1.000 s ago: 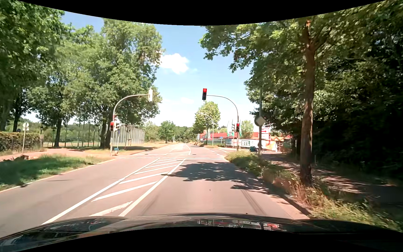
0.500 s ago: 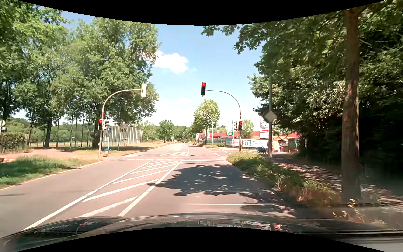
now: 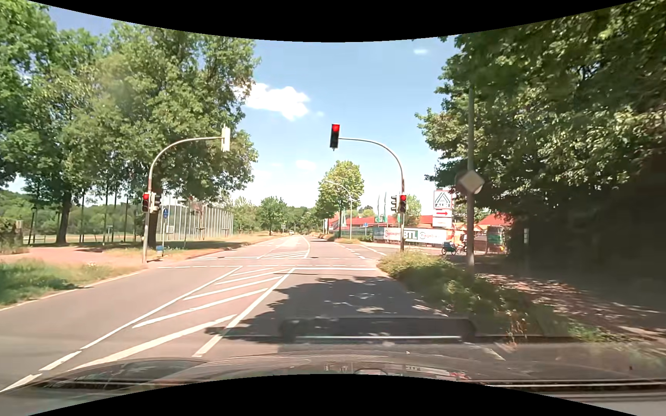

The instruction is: Follow the waypoints while adhering to traffic rules and regulations

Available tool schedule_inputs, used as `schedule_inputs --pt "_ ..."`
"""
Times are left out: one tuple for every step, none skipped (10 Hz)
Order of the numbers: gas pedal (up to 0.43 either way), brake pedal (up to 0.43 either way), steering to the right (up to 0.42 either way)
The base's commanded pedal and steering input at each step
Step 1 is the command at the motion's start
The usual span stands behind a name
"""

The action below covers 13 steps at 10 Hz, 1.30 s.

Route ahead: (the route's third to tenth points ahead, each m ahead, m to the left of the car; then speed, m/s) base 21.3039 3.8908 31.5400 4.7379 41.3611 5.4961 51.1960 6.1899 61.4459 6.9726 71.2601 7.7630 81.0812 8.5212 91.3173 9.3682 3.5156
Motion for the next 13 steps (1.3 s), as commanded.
schedule_inputs --pt "0.020 0.000 -0.002" --pt "0.020 0.000 -0.005" --pt "0.020 0.000 -0.012" --pt "0.020 0.000 -0.019" --pt "0.008 0.000 -0.020" --pt "0.000 0.000 -0.019" --pt "0.000 0.000 -0.014" --pt "0.000 0.000 -0.006" --pt "0.000 0.000 -0.006" --pt "0.000 0.000 -0.006" --pt "0.000 0.000 -0.006" --pt "0.000 0.000 -0.006" --pt "0.000 0.000 -0.006"
